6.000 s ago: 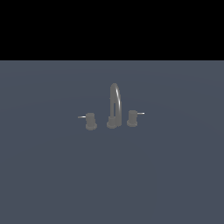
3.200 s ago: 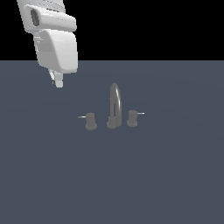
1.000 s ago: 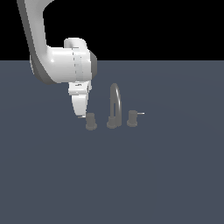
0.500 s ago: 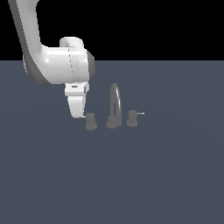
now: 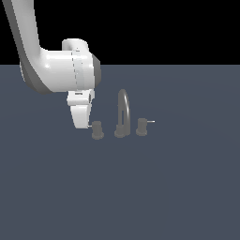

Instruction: Turn on the faucet by rotating a designated handle.

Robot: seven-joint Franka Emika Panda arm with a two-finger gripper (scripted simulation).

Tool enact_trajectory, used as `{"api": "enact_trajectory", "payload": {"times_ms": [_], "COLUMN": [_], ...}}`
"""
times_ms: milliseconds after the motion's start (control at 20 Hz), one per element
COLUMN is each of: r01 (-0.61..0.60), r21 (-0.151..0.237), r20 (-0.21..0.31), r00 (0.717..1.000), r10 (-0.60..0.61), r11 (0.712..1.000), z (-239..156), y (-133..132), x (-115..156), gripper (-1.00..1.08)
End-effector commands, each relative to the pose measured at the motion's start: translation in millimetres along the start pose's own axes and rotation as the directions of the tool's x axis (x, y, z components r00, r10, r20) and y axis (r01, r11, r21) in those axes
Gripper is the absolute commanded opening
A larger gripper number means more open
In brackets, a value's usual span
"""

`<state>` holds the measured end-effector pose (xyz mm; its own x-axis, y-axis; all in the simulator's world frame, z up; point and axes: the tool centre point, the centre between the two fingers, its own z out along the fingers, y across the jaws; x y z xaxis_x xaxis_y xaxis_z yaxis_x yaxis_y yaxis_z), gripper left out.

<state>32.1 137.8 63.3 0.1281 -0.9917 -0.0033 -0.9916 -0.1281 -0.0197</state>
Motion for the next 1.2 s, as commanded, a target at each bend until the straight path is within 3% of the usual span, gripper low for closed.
{"api": "enact_trajectory", "payload": {"times_ms": [0, 400, 500, 1000, 1050, 1100, 1150], "r01": [0.0, 0.003, 0.018, 0.004, 0.004, 0.039, 0.035], "r21": [-0.015, -0.019, -0.011, -0.019, -0.019, -0.013, -0.014], "r20": [-0.003, -0.003, 0.005, -0.003, -0.003, 0.01, 0.008], "r00": [1.0, 1.0, 1.0, 1.0, 1.0, 0.999, 0.999], "r10": [0.0, -0.003, -0.018, -0.004, -0.004, -0.039, -0.035], "r11": [1.0, 1.0, 1.0, 1.0, 1.0, 0.999, 0.999], "z": [0, -1, 0, -1, -1, 0, 0], "y": [14, 40, 34, 59, 59, 55, 54], "x": [2, 4, -7, 36, 36, 10, 18], "gripper": [-1.0, -1.0, -1.0, -1.0, -1.0, -1.0, -1.0]}}
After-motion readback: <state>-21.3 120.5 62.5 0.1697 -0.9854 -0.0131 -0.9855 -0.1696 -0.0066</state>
